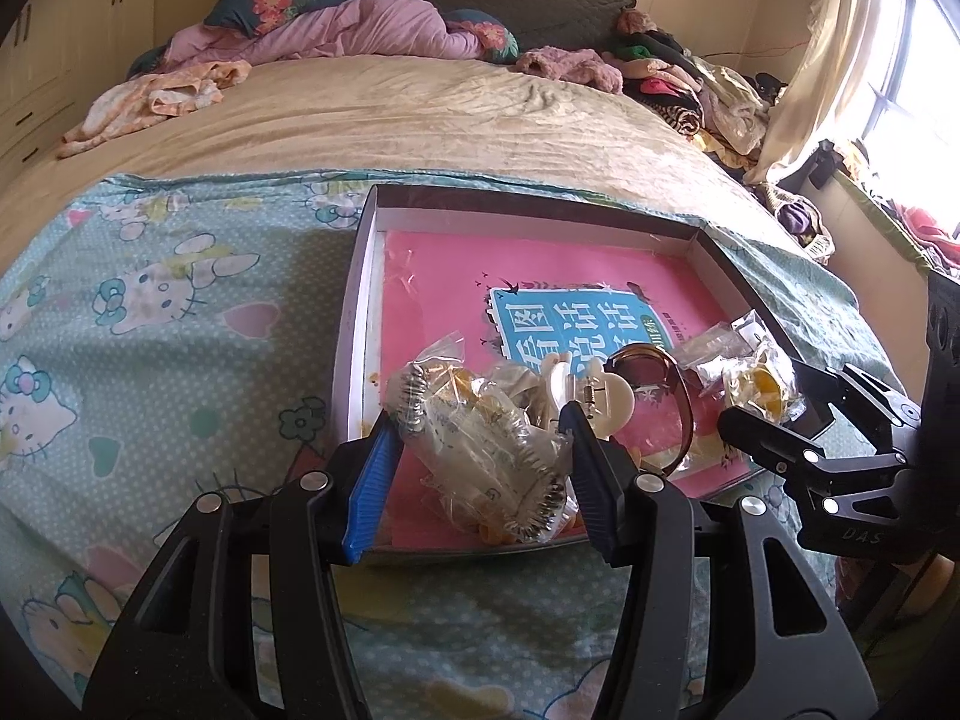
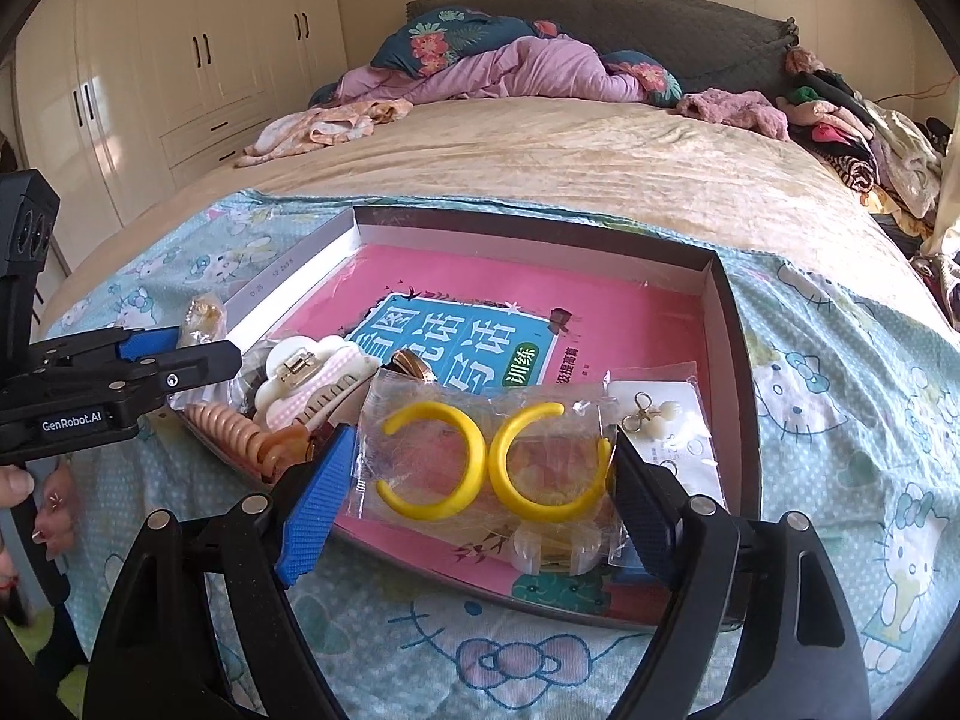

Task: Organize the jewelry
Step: 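Carry the comb bag and hoop earrings bag into the pink tray and release both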

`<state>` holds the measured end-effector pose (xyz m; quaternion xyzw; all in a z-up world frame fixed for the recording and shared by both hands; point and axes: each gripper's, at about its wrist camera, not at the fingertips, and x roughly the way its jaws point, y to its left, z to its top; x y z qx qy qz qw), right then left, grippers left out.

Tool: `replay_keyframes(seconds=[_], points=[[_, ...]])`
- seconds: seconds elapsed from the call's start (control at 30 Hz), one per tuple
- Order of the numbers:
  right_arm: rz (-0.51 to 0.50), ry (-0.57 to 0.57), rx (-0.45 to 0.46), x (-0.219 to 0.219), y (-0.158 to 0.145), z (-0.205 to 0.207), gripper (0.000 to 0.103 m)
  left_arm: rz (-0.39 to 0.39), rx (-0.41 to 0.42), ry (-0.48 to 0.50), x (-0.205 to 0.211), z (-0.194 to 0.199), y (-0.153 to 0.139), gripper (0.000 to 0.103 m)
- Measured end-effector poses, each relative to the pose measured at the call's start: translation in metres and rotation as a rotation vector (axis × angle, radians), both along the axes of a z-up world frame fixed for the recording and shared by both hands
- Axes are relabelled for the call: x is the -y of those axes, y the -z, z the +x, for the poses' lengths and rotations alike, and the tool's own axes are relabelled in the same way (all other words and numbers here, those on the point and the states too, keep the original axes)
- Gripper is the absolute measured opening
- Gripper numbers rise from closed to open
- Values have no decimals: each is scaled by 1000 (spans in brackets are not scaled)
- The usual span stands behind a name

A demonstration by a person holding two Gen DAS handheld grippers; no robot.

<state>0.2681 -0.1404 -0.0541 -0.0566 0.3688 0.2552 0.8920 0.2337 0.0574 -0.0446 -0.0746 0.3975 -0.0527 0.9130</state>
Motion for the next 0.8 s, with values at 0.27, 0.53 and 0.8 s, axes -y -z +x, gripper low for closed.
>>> replay_keyframes(seconds=[0.27, 0.53, 0.8], points=[[18, 10, 3, 5, -3, -6, 89, -1, 0, 0, 1, 0, 0, 45], [40, 29, 11, 16, -12, -22, 95, 1, -8, 0, 2, -1, -2, 47], [44, 51, 20, 29, -21, -36, 97, 0, 2, 0, 3, -3, -4, 57]])
